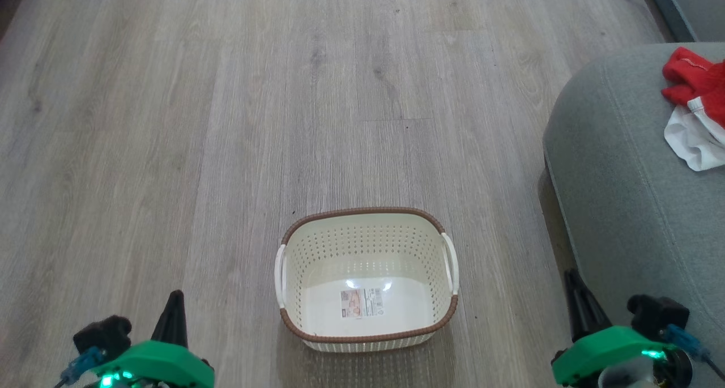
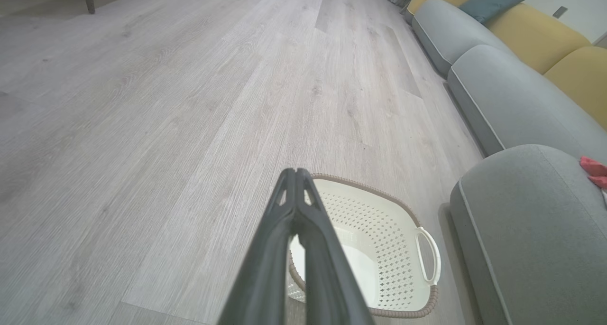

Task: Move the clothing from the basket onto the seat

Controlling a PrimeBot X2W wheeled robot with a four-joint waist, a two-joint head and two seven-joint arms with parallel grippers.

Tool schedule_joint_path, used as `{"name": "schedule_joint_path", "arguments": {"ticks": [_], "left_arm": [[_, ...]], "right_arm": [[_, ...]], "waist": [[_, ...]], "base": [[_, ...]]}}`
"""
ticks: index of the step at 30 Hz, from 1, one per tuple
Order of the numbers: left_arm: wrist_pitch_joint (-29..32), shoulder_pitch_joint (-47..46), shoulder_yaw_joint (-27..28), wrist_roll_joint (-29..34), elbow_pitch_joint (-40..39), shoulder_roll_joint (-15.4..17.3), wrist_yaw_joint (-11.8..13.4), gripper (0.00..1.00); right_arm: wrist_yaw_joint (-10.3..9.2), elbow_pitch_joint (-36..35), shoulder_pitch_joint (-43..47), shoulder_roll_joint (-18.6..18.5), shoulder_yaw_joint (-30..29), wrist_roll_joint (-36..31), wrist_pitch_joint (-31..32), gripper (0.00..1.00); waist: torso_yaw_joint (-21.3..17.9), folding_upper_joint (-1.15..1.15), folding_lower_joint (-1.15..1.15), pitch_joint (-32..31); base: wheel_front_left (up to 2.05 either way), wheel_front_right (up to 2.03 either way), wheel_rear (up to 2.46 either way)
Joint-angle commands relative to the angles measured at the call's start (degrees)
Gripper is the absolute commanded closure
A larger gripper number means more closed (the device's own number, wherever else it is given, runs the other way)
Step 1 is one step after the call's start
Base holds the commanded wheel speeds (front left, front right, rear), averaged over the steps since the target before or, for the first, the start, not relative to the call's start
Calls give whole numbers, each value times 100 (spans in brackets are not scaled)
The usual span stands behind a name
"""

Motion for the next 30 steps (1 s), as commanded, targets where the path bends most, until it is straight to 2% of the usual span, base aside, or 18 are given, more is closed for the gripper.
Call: {"name": "schedule_joint_path", "arguments": {"ticks": [1, 30], "left_arm": [[33, -270, 41, -110, -225, 32, -19, 100], [507, -353, 109, -1928, -464, 47, -86, 100]], "right_arm": [[0, -209, -261, -13, -22, 127, 17, 100], [-1, -345, -406, -16, -150, 2086, 511, 100]], "waist": [[1, 0, 0, 0], [4, 0, 0, 0]], "base": [[0, 0, 0], [0, 0, 0]]}}
